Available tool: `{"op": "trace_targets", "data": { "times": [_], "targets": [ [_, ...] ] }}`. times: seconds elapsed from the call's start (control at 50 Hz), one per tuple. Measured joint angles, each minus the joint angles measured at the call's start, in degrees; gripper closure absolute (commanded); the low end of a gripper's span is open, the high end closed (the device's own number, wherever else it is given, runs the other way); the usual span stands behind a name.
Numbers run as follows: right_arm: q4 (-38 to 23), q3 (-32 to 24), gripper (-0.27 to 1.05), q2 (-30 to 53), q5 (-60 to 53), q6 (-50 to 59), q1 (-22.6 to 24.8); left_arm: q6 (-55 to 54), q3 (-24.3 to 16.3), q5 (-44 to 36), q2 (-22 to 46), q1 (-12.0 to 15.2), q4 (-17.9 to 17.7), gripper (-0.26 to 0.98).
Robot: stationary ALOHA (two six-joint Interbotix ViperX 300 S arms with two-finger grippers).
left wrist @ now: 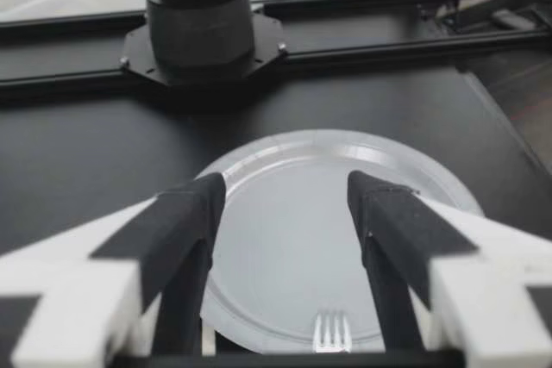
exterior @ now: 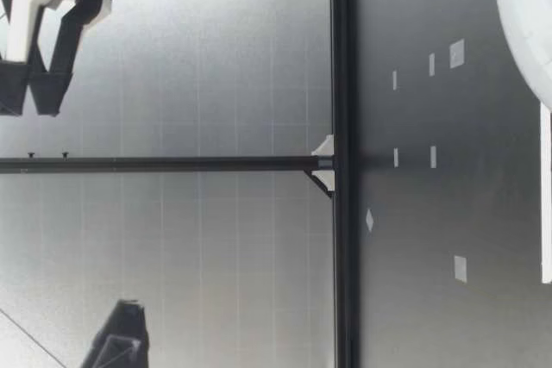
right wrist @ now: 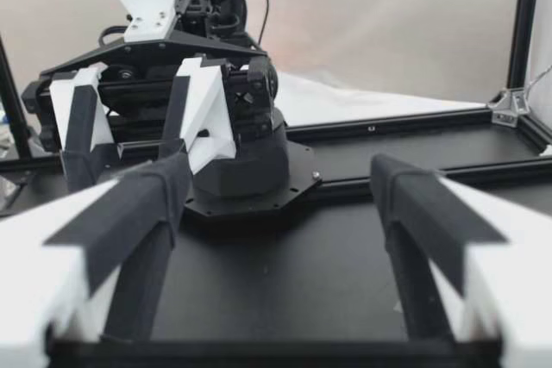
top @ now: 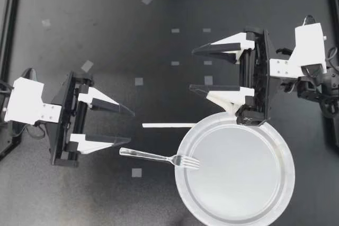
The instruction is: Pick up the fork and place it on the plate.
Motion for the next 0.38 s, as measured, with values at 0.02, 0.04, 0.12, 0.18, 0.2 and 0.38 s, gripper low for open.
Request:
{"op": "trace_targets", "data": {
  "times": [0.02,0.04,0.12,0.18,0.2,0.38],
  "targets": [
    [0.0,0.0,0.02,0.0,-0.1,-0.2,0.0,0.0,0.0,0.0,0.0,0.0,0.0,0.16],
    [0.0,0.0,0.02,0.0,-0.1,-0.2,0.0,0.0,0.0,-0.1,0.0,0.0,0.0,0.16],
    [0.0,0.0,0.02,0.0,-0.1,-0.1,0.0,0.0,0.0,-0.1,0.0,0.0,0.0,0.16],
    [0.0,0.0,0.02,0.0,-0.1,-0.1,0.1,0.0,0.0,0.0,0.0,0.0,0.0,0.16],
    [0.0,0.0,0.02,0.0,-0.1,-0.1,0.0,0.0,0.0,0.0,0.0,0.0,0.0,0.16],
    [0.0,0.0,0.02,0.0,0.0,-0.1,0.0,-0.1,0.1,0.0,0.0,0.0,0.0,0.16]
  ]
}}
